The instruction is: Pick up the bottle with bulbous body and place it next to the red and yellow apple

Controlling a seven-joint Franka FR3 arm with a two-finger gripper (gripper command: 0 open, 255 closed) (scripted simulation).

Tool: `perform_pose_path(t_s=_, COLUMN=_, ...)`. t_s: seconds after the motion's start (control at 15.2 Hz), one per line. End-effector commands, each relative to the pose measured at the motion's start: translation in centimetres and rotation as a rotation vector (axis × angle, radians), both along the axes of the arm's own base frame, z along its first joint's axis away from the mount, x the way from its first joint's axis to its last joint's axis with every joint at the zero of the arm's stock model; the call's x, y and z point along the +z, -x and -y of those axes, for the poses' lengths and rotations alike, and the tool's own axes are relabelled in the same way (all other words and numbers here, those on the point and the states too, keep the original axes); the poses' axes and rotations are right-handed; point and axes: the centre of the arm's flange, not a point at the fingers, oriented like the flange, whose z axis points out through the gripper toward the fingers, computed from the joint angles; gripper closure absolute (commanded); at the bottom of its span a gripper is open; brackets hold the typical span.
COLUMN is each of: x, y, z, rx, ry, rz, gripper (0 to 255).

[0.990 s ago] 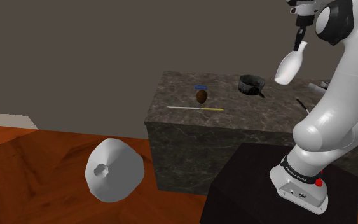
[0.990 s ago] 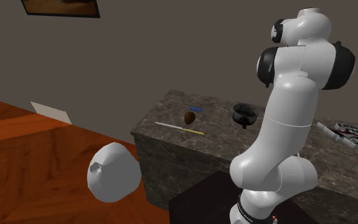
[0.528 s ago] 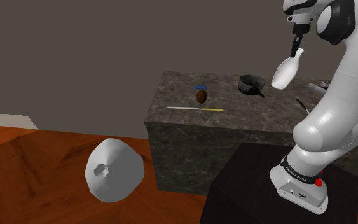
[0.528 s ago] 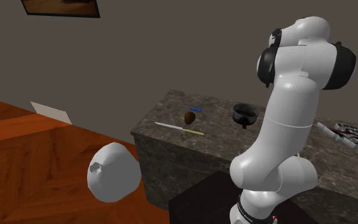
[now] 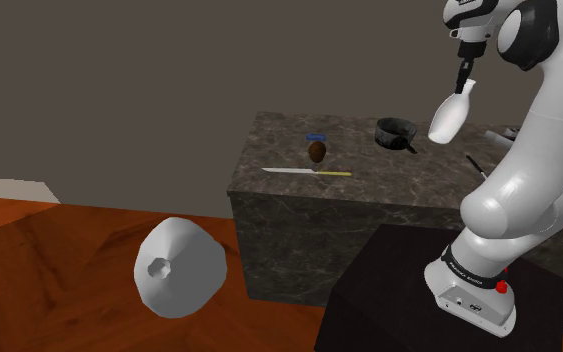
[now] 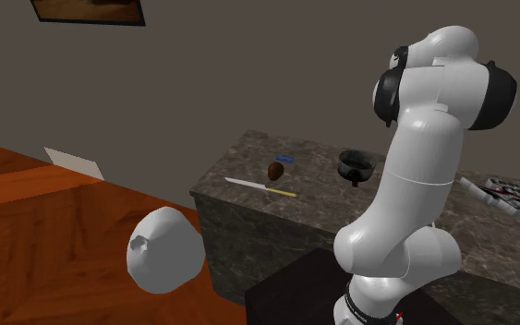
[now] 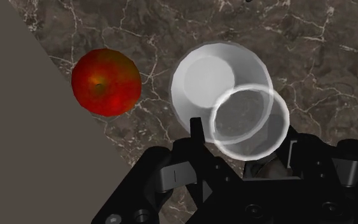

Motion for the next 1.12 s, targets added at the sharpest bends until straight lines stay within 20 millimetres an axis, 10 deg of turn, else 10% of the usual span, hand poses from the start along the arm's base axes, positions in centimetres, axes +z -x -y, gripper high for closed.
perform_pose_path(t_s=0.0, x=0.0, y=0.0, z=0.0, rx=0.0, ry=0.0, rz=0.0, gripper=255)
perform_pose_path(t_s=0.07, x=0.0, y=0.0, z=0.0, rx=0.0, ry=0.0, rz=0.0, gripper=0)
perform_pose_path(t_s=1.06, x=5.0, y=-0.7, z=-0.2, rx=0.0, ry=0.0, rz=0.0, gripper=0)
